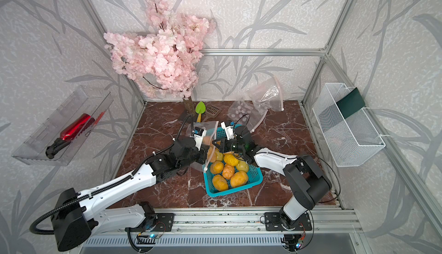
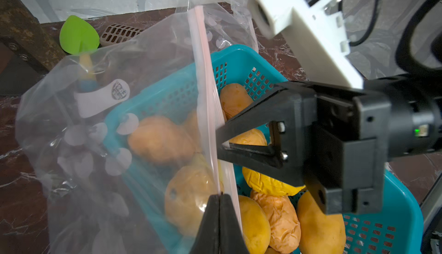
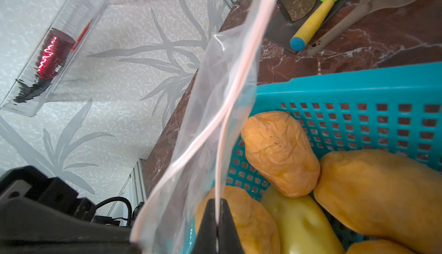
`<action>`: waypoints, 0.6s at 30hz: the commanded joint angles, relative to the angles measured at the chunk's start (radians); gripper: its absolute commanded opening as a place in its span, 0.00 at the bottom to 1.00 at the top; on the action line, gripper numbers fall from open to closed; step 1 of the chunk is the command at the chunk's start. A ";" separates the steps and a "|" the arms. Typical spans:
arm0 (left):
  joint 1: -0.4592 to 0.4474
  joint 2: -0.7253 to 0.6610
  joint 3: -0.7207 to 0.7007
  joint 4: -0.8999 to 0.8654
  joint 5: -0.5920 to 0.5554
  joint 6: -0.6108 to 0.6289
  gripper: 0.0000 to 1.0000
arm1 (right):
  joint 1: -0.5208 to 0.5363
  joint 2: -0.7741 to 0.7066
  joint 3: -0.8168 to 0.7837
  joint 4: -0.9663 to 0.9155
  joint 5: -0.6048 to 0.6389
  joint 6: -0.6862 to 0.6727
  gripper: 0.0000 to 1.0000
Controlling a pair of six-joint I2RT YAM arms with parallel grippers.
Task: Put the potatoes into a zipper bag and zip it
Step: Open the zipper of the food storage bag.
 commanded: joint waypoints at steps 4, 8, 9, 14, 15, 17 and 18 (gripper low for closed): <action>0.004 0.042 0.050 -0.033 -0.055 -0.016 0.07 | 0.047 -0.078 -0.009 -0.009 0.039 -0.022 0.00; 0.004 0.059 0.064 -0.035 -0.072 -0.018 0.30 | 0.057 -0.091 -0.009 -0.025 0.054 -0.027 0.00; 0.004 0.061 0.065 -0.037 -0.086 -0.019 0.35 | 0.058 -0.093 -0.008 -0.026 0.053 -0.028 0.00; 0.003 0.081 0.083 -0.042 -0.107 -0.022 0.28 | 0.061 -0.102 -0.010 -0.036 0.056 -0.035 0.00; 0.004 0.085 0.088 -0.043 -0.119 -0.025 0.22 | 0.060 -0.102 -0.010 -0.040 0.057 -0.036 0.00; 0.004 0.091 0.100 -0.059 -0.148 -0.033 0.09 | 0.061 -0.105 -0.010 -0.051 0.064 -0.042 0.00; 0.004 0.093 0.108 -0.072 -0.168 -0.038 0.05 | 0.060 -0.107 -0.008 -0.064 0.073 -0.047 0.00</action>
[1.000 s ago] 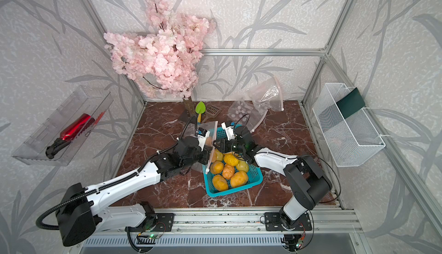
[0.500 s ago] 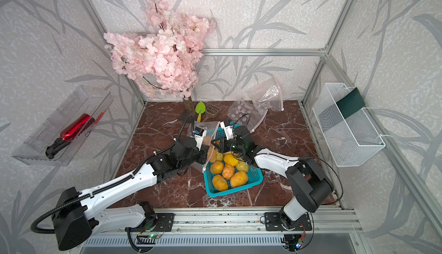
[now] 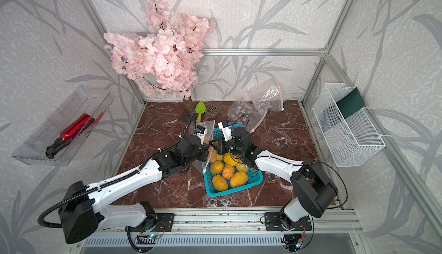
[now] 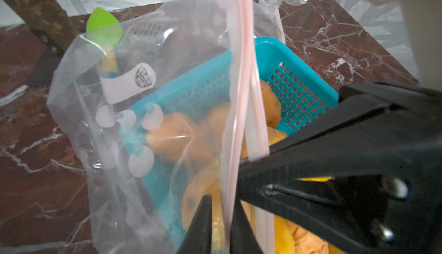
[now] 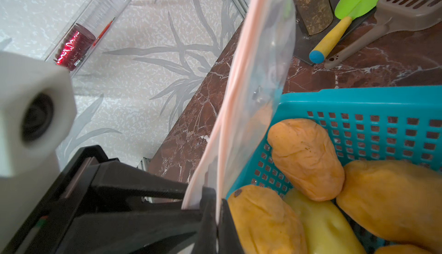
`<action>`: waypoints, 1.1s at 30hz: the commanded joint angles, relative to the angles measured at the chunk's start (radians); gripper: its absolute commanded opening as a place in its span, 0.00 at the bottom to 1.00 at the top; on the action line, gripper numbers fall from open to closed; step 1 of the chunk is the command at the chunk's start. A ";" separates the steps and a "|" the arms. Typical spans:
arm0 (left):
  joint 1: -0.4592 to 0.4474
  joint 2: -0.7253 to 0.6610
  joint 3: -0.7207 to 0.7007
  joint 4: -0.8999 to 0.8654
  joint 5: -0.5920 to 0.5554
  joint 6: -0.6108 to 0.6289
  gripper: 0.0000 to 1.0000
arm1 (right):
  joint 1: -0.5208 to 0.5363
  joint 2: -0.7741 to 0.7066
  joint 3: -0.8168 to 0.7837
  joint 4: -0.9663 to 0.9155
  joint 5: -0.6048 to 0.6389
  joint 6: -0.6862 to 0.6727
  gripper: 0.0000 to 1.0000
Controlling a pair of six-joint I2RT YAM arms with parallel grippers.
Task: Put the potatoes into a zipper bag and zip it
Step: Open the zipper of the food storage bag.
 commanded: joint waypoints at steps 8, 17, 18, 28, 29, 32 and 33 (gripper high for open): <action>0.002 -0.074 0.153 -0.283 -0.289 -0.176 0.00 | 0.005 -0.032 0.024 -0.235 0.148 -0.091 0.00; 0.002 -0.143 0.437 -0.976 -0.443 -0.653 0.00 | 0.108 -0.009 0.099 -0.294 0.091 -0.151 0.00; 0.003 -0.170 0.438 -0.987 -0.431 -0.662 0.00 | 0.123 -0.014 0.103 -0.298 0.097 -0.150 0.00; 0.030 -0.377 0.352 -0.934 -0.435 -0.577 0.00 | 0.172 0.065 0.142 -0.291 0.063 -0.087 0.03; 0.031 -0.354 0.355 -0.940 -0.449 -0.587 0.00 | 0.175 0.075 0.148 -0.300 0.070 -0.085 0.03; 0.047 -0.248 0.416 -1.109 -0.591 -0.732 0.00 | 0.183 0.074 0.140 -0.325 0.128 -0.081 0.03; 0.067 -0.222 0.424 -1.173 -0.613 -0.801 0.00 | 0.183 0.070 0.139 -0.341 0.147 -0.082 0.03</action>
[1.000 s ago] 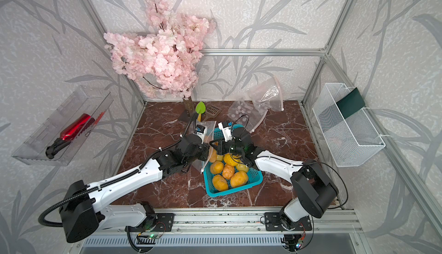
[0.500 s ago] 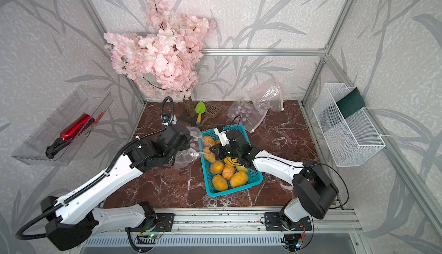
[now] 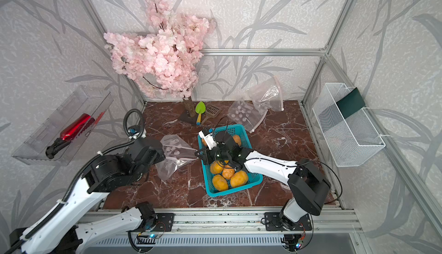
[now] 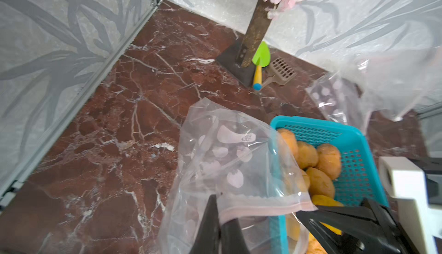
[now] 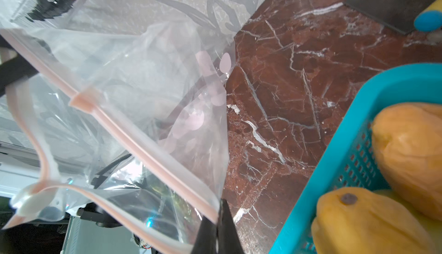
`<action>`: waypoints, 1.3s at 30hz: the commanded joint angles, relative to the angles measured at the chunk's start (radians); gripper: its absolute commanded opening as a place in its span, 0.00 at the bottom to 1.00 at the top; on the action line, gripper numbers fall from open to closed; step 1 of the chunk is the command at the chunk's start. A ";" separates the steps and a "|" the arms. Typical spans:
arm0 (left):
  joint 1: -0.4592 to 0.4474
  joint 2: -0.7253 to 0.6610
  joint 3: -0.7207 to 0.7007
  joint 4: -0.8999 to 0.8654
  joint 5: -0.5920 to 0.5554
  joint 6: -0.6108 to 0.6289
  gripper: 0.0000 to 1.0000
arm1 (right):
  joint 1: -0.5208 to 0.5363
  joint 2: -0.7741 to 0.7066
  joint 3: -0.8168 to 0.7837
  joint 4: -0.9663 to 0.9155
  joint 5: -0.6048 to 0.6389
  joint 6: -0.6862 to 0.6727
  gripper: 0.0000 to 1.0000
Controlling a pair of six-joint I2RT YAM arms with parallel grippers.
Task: Put the potatoes into a zipper bag and zip it
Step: Open the zipper of the food storage bag, then pick up the potato from the basket.
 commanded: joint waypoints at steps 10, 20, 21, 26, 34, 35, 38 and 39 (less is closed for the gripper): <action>0.091 0.163 -0.093 0.010 -0.099 -0.111 0.00 | 0.019 0.029 0.018 -0.106 0.059 -0.020 0.33; 0.093 0.042 -0.217 0.200 -0.042 0.002 0.00 | 0.019 -0.139 -0.056 -0.155 0.159 -0.155 0.76; 0.092 0.046 -0.219 0.207 -0.035 0.010 0.00 | 0.019 -0.160 -0.065 -0.178 0.191 -0.175 0.79; 0.096 0.104 -0.209 0.227 0.006 0.038 0.00 | 0.018 -0.170 -0.057 -0.296 0.412 -0.228 0.89; 0.098 0.151 -0.238 0.337 0.116 0.112 0.00 | 0.019 -0.017 0.014 -0.267 0.350 -0.274 0.89; 0.098 0.150 -0.245 0.349 0.120 0.115 0.00 | 0.019 -0.003 0.020 -0.264 0.349 -0.274 0.89; 0.101 0.156 -0.260 0.375 0.137 0.124 0.00 | 0.019 0.037 0.047 -0.270 0.358 -0.273 0.88; 0.104 0.162 -0.260 0.380 0.144 0.127 0.00 | 0.019 0.046 0.052 -0.272 0.366 -0.271 0.87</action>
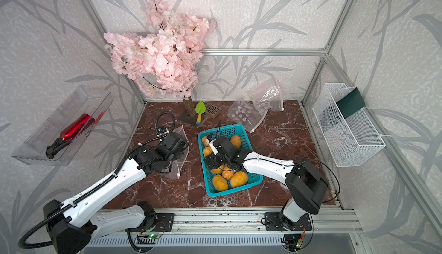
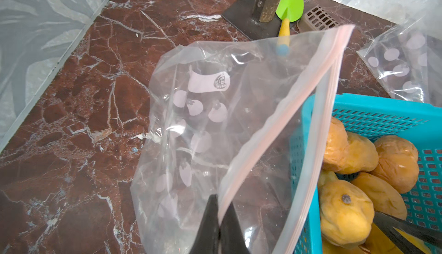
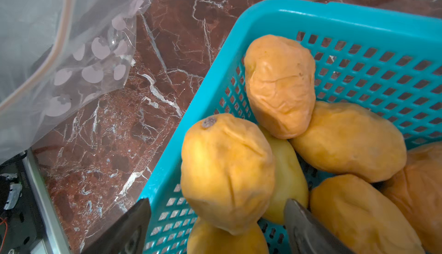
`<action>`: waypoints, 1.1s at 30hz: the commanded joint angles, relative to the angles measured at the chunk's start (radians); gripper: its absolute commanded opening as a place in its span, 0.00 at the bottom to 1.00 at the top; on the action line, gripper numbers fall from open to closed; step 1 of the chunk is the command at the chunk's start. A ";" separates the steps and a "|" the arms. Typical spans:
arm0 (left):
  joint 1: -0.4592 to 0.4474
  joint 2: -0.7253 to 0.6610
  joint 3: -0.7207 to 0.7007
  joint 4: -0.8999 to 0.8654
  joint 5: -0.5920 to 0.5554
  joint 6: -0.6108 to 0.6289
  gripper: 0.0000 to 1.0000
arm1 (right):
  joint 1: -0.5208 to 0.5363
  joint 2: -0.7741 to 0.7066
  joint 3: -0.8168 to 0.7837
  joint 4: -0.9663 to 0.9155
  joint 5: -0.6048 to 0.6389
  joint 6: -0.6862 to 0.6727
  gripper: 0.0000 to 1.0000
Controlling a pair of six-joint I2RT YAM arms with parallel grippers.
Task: Put the potatoes into a zipper bag and zip it
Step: Pick up the potato from the basket.
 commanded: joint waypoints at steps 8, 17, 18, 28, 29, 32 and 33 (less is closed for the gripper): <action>0.013 0.012 -0.015 0.046 0.032 0.030 0.00 | -0.021 0.064 0.064 0.006 0.049 0.021 0.81; 0.014 -0.033 -0.044 0.086 0.047 0.047 0.00 | -0.087 0.100 0.068 0.037 -0.058 0.091 0.70; 0.015 -0.034 -0.044 0.087 0.050 0.050 0.00 | -0.087 0.120 0.072 0.037 -0.063 0.089 0.70; 0.019 -0.055 -0.074 0.144 0.107 0.072 0.00 | -0.088 0.111 0.074 0.040 -0.064 0.095 0.42; 0.020 -0.059 -0.076 0.149 0.116 0.075 0.00 | -0.089 0.111 0.065 0.045 -0.062 0.097 0.41; 0.022 -0.077 -0.092 0.186 0.156 0.092 0.00 | -0.094 0.037 0.035 0.056 -0.065 0.104 0.38; 0.022 -0.085 -0.099 0.200 0.171 0.098 0.00 | -0.097 0.019 0.024 0.059 -0.068 0.107 0.37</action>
